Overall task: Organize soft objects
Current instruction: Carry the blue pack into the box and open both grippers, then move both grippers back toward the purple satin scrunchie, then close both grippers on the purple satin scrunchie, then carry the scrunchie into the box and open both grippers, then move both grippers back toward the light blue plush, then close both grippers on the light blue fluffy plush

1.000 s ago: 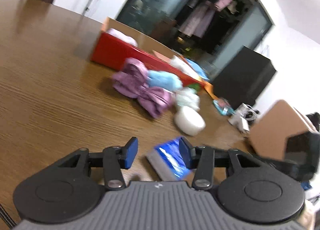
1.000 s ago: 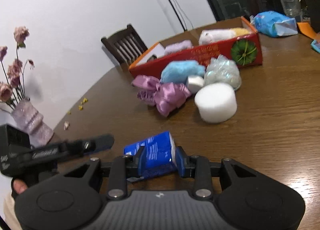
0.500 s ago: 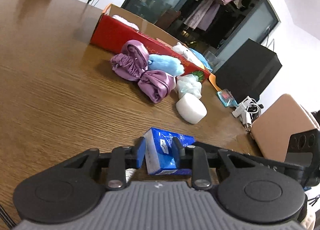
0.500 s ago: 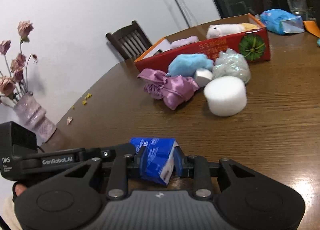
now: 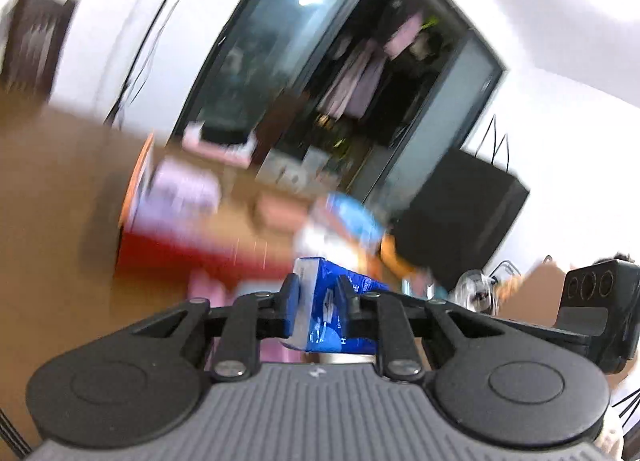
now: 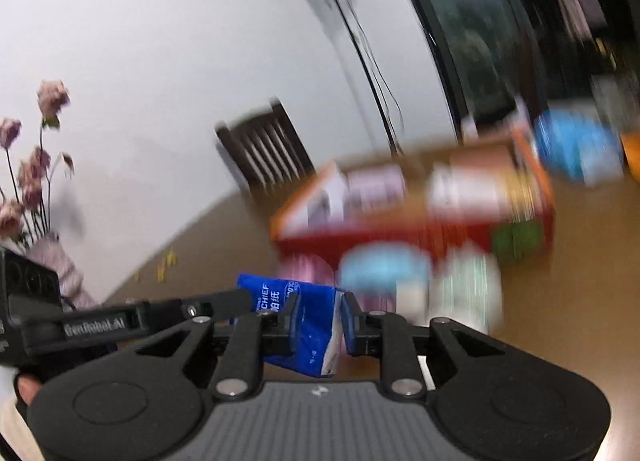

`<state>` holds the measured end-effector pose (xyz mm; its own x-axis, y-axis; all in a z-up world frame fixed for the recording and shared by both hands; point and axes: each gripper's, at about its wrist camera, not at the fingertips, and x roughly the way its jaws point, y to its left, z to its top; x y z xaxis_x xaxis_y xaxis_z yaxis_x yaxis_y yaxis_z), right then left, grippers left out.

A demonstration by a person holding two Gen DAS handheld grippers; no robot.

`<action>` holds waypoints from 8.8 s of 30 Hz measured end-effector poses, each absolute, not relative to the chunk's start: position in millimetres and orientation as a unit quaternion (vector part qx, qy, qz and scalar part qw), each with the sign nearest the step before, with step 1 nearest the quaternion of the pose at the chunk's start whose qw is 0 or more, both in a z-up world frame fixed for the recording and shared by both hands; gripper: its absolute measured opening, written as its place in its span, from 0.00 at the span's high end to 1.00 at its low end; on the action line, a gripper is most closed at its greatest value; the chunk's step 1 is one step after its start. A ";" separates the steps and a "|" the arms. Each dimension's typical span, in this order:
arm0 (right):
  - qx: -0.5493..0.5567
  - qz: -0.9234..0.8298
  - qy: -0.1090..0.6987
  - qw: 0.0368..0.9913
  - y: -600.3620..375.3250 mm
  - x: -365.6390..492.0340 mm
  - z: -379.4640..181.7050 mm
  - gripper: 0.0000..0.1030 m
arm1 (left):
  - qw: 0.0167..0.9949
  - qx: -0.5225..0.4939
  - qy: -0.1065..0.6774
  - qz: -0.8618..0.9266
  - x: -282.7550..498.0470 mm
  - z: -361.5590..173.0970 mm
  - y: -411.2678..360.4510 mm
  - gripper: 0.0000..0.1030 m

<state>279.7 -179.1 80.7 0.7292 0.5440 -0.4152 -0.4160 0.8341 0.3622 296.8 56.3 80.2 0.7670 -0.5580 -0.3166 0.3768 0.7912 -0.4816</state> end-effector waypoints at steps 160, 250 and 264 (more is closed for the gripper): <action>0.075 0.212 0.365 0.903 -152.8 516.2 90.7 0.45 | 0.961 -0.028 0.245 -0.122 450.7 102.3 56.7 0.32; 0.096 0.315 0.299 0.896 -160.9 226.9 31.3 0.71 | 0.895 -0.248 0.283 -0.240 213.4 12.6 69.8 0.70; 0.141 0.199 0.328 0.913 -171.0 339.9 18.4 0.55 | 0.911 -0.163 0.295 -0.236 346.5 3.1 56.3 0.37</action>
<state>339.9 -171.0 18.4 0.7053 0.4561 -0.5426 -0.2712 0.8809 0.3879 346.5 56.3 3.1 0.7144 -0.5269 -0.4604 0.3344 0.8351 -0.4369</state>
